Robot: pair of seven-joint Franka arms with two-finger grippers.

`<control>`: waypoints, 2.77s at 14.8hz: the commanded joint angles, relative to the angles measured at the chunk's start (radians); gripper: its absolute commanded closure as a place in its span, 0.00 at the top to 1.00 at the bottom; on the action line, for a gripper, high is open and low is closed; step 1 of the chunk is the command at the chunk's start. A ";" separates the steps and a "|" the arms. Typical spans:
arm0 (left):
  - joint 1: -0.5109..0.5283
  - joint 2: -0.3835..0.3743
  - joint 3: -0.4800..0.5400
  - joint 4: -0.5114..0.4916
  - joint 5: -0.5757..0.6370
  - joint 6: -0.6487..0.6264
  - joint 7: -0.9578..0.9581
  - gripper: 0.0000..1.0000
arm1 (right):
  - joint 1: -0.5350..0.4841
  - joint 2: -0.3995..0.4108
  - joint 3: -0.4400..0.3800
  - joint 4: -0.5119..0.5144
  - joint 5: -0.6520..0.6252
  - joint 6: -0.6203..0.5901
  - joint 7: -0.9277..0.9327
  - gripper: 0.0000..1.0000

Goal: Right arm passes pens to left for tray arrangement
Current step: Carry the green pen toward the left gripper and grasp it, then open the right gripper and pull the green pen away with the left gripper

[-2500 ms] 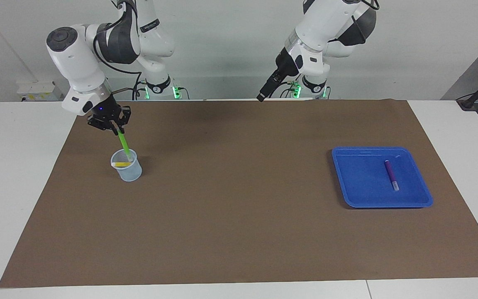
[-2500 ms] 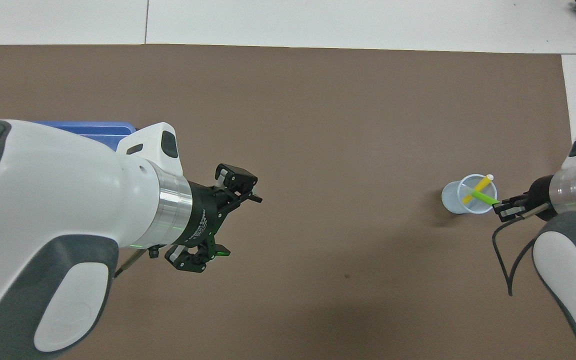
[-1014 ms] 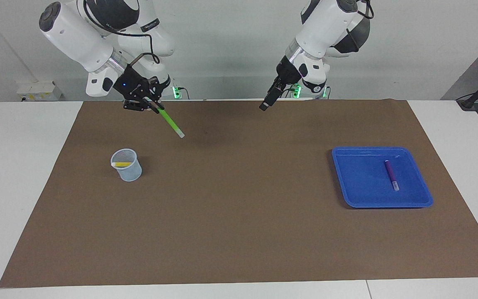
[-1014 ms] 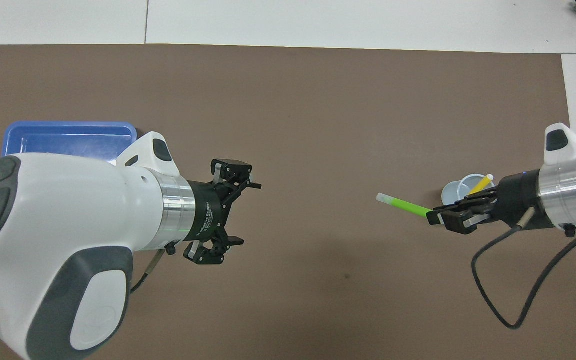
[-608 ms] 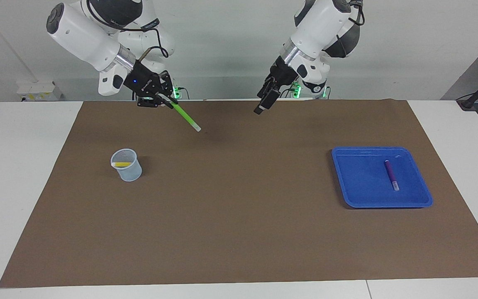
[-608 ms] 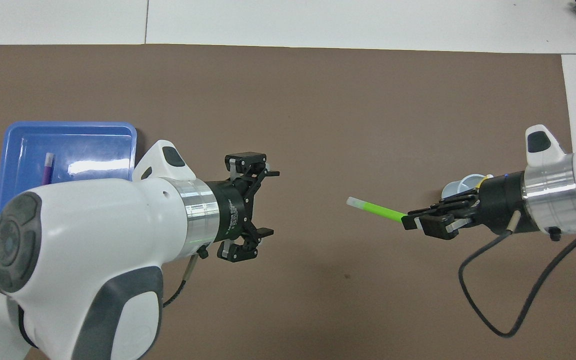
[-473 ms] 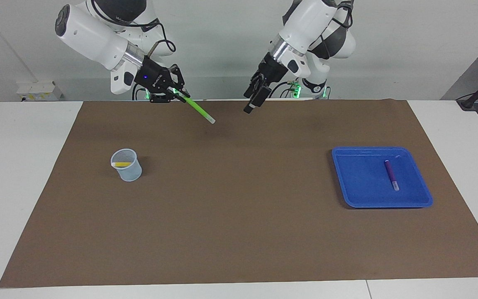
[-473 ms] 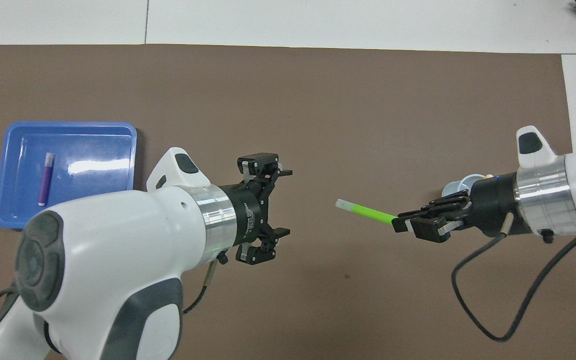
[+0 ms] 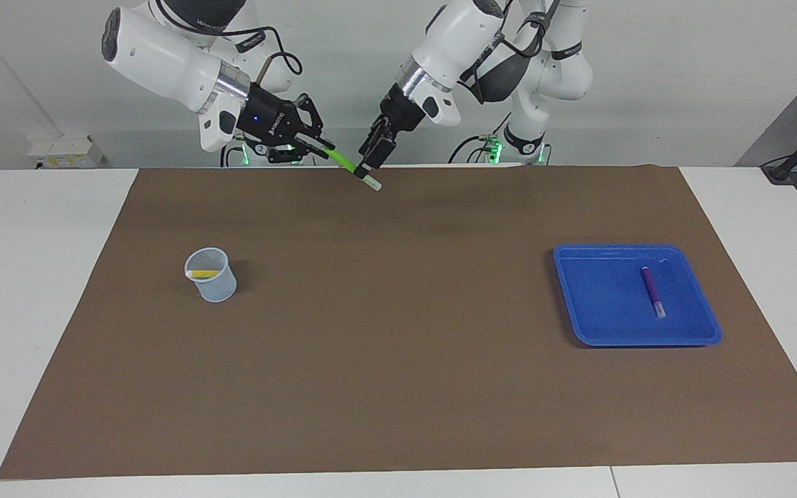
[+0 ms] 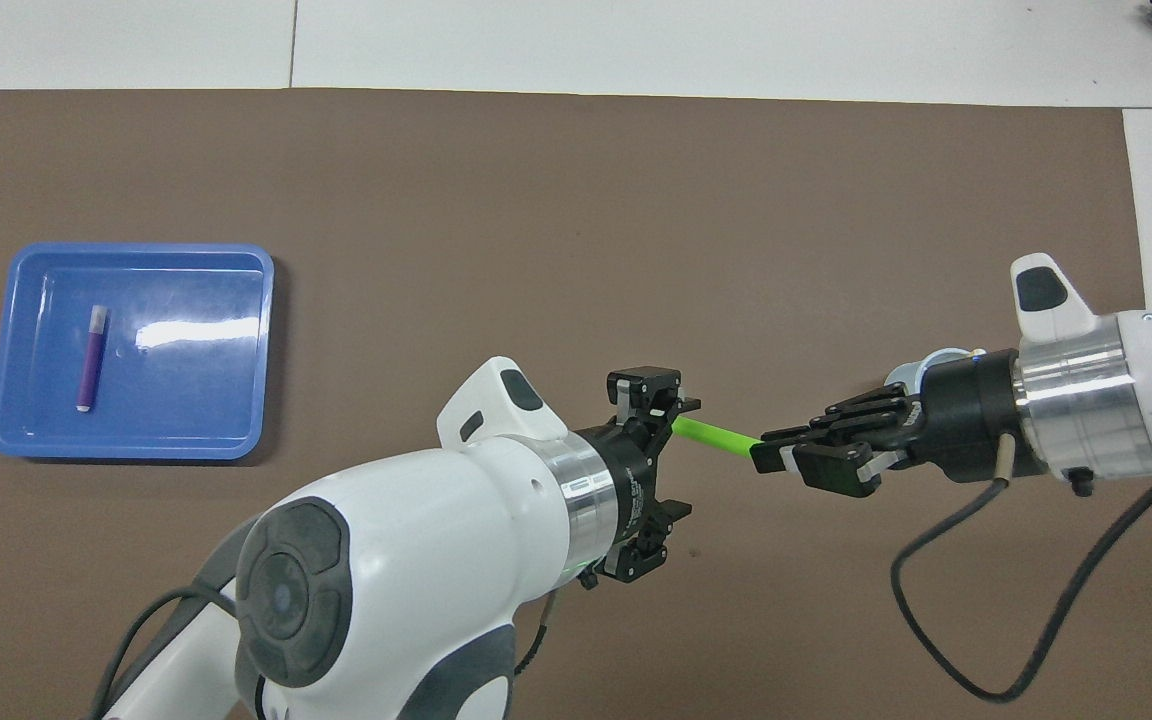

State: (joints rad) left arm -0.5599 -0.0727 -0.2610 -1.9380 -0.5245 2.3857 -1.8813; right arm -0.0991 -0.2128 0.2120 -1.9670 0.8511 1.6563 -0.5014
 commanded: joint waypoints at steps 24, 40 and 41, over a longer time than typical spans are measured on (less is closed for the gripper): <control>-0.041 0.024 0.011 0.059 0.188 -0.062 -0.145 0.00 | 0.001 -0.020 0.003 -0.020 0.074 0.005 -0.032 0.00; 0.149 0.002 0.017 0.042 0.189 -0.373 0.273 0.00 | -0.004 -0.019 0.004 -0.020 -0.133 0.014 -0.013 0.85; 0.161 0.001 0.020 0.036 0.190 -0.393 0.319 0.00 | -0.008 -0.019 0.004 -0.020 -0.183 0.016 -0.013 0.96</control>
State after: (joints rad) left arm -0.4298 -0.0493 -0.2367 -1.8916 -0.3430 2.0520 -1.6399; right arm -0.0904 -0.2159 0.2098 -1.9729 0.7432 1.6589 -0.5048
